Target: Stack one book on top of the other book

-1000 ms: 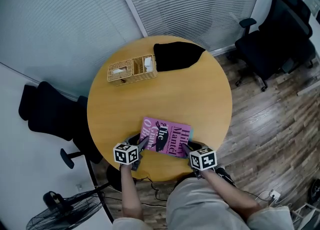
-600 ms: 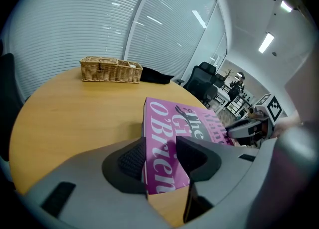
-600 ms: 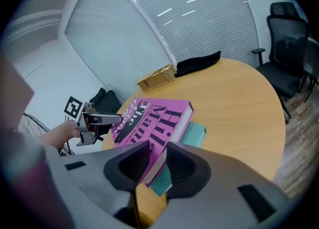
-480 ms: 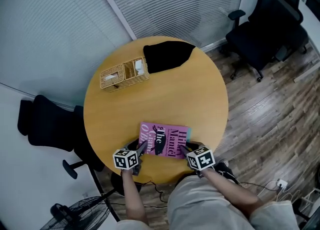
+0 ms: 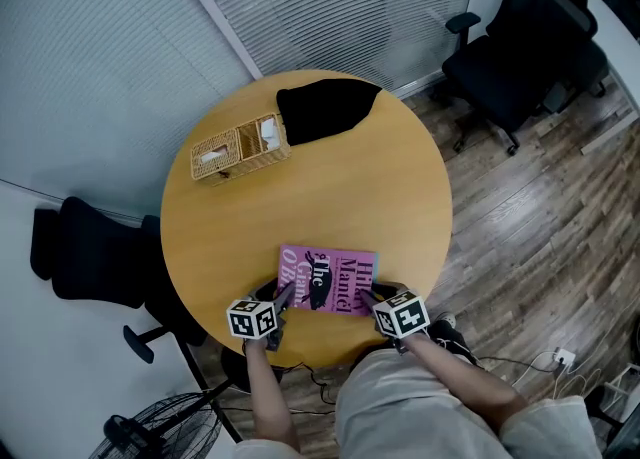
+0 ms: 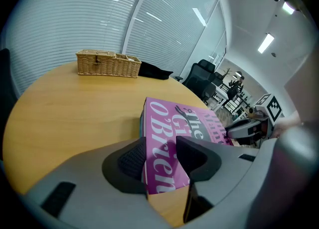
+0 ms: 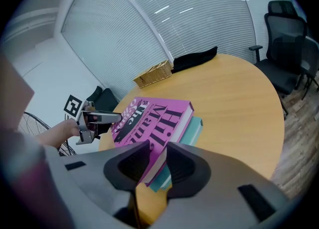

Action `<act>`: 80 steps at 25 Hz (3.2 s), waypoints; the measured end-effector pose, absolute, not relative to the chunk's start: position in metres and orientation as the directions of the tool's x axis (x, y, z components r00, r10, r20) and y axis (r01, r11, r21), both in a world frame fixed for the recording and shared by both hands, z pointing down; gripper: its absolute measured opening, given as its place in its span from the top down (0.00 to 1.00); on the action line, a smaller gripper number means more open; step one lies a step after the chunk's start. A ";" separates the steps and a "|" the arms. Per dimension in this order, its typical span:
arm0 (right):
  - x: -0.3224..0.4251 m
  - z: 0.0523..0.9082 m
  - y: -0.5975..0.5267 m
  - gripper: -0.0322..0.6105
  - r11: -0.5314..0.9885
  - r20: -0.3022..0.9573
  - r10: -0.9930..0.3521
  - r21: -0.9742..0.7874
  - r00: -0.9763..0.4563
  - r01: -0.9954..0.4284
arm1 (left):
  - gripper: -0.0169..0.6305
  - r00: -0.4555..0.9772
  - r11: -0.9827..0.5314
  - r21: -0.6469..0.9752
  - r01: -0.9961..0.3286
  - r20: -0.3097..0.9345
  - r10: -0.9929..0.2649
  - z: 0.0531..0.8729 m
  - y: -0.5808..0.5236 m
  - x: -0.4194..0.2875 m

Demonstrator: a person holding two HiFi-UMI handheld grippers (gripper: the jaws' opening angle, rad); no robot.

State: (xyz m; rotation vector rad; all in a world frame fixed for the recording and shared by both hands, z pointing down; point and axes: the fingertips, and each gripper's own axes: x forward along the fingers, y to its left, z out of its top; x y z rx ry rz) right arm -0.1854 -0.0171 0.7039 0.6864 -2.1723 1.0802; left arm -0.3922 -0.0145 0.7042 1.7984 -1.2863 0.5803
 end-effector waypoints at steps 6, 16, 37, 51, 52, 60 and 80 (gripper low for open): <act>-0.182 0.709 -0.016 0.78 0.526 0.725 -0.175 -0.504 -0.666 -0.686 | 0.65 0.371 -0.135 0.357 -0.924 0.758 -0.537 0.708 -0.014 -0.389; -0.183 0.713 -0.017 0.78 0.517 0.736 -0.176 -0.496 -0.654 -0.697 | 0.65 0.367 -0.114 0.366 -0.924 0.760 -0.537 0.714 -0.011 -0.389; -0.180 0.724 -0.017 0.78 0.471 0.726 -0.164 -0.537 -0.667 -0.700 | 0.66 0.369 -0.116 0.365 -0.924 0.765 -0.528 0.718 -0.014 -0.387; -0.180 0.725 -0.018 0.78 0.467 0.718 -0.170 -0.545 -0.675 -0.697 | 0.66 0.375 -0.114 0.376 -0.920 0.756 -0.536 0.719 -0.017 -0.388; -0.180 0.725 -0.019 0.78 0.465 0.717 -0.172 -0.546 -0.676 -0.697 | 0.66 0.373 -0.111 0.375 -0.920 0.755 -0.539 0.719 -0.017 -0.388; -0.176 0.724 -0.014 0.75 0.472 0.729 -0.178 -0.526 -0.661 -0.708 | 0.64 0.300 -0.039 0.350 -0.936 0.734 -0.609 0.711 -0.020 -0.399; -0.129 0.666 -0.014 0.76 0.700 0.658 -0.162 -0.449 -0.736 -0.556 | 0.64 0.130 0.127 0.351 -0.928 0.623 -0.771 0.652 0.040 -0.329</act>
